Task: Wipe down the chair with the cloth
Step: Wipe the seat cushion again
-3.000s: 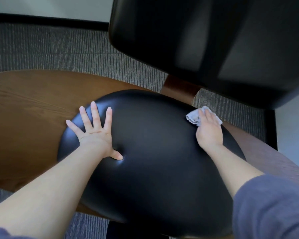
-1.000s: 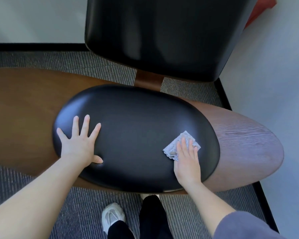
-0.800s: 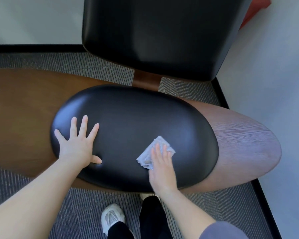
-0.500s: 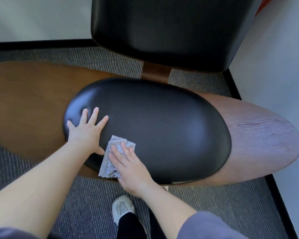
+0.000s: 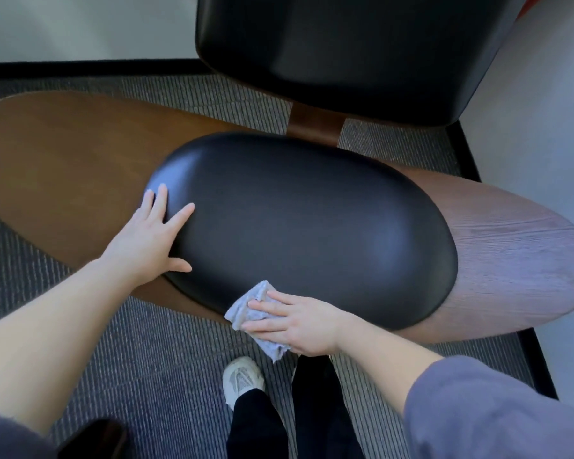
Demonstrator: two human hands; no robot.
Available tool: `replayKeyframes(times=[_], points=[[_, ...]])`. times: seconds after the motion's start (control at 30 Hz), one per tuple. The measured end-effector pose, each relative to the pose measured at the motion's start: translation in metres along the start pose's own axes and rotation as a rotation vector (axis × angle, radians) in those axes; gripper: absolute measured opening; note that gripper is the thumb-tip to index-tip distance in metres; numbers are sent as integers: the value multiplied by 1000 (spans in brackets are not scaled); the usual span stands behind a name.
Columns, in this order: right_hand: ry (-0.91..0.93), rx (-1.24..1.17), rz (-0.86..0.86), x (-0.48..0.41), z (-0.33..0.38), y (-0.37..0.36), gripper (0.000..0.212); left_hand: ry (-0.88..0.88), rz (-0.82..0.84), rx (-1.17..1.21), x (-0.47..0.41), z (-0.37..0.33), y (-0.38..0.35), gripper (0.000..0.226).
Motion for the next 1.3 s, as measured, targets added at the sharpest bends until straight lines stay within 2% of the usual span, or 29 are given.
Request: replayKeyframes(times=[0.1, 0.2, 0.3, 0.37, 0.57, 0.67, 0.83, 0.97, 1.3], points=[[-7, -18, -11, -27, 1, 5, 49, -10, -38, -69, 5, 16, 0, 108], [-56, -23, -46, -63, 0, 15, 55, 82, -87, -124, 11, 36, -3, 102], [-83, 25, -78, -96, -7, 29, 57, 173, -271, -142, 25, 59, -5, 72], [-86, 53, -99, -115, -15, 37, 54, 168, -380, -133, 31, 69, -6, 60], [-96, -4, -226, -159, -44, 56, 46, 124, -393, -160, 31, 74, -5, 53], [-134, -19, -248, -173, -63, 68, 52, 145, -398, -150, 27, 78, -1, 59], [-291, -95, -165, -193, -100, 88, 64, 210, -424, -130, 25, 81, 3, 60], [-458, -198, -140, -198, -138, 99, 58, 242, -418, -76, 22, 77, 4, 62], [-641, -376, -112, -180, -209, 96, 61, 259, -326, 113, -32, 23, 1, 81]])
Point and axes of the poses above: each hand's wrist, its own x-axis away from the middle knuckle, its own y-axis out of the back of the hand, z = x × y, the point moved 4 cm from there along -x, towards the middle knuckle, and after that the axes turned 7 degrees about z, right-handed, at the moved point
